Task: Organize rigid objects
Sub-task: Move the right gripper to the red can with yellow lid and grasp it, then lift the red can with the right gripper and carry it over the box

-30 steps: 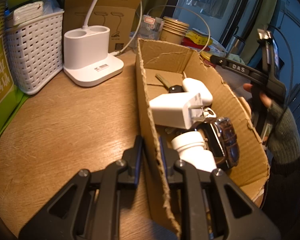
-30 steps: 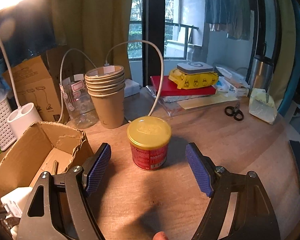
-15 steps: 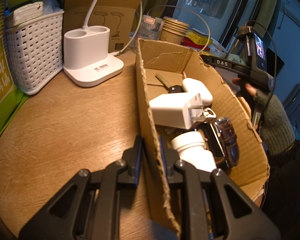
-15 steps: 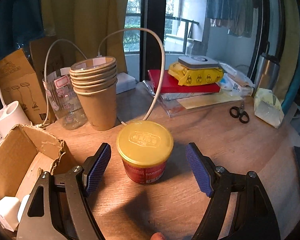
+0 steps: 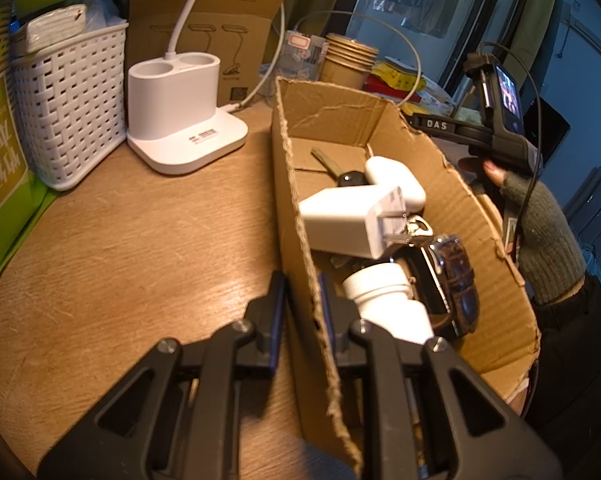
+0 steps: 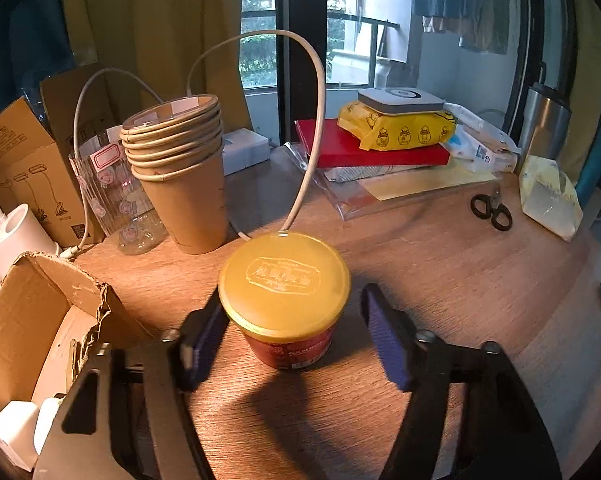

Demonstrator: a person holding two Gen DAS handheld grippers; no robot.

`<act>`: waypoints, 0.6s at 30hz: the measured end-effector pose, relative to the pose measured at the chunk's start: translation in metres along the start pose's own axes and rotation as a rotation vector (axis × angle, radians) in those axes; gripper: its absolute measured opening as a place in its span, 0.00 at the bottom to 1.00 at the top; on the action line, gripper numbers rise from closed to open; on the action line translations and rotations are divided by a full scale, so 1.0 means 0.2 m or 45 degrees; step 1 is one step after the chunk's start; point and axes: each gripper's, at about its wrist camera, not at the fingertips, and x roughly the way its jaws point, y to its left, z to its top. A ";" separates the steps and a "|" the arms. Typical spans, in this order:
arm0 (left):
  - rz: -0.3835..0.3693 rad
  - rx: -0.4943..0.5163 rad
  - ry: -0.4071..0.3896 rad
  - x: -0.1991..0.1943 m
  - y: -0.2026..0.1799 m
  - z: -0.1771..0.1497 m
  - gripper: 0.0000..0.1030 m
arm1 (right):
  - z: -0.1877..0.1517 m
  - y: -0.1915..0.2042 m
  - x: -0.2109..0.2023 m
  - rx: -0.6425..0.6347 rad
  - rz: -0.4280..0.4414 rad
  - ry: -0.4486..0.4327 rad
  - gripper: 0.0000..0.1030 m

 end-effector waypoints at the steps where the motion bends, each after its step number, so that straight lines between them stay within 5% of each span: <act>1: 0.000 0.000 0.000 0.00 0.00 0.00 0.17 | 0.00 0.00 0.00 -0.006 -0.002 -0.002 0.58; 18: 0.000 0.000 0.000 0.00 0.00 0.00 0.17 | -0.07 0.05 -0.12 -0.042 0.015 -0.074 0.56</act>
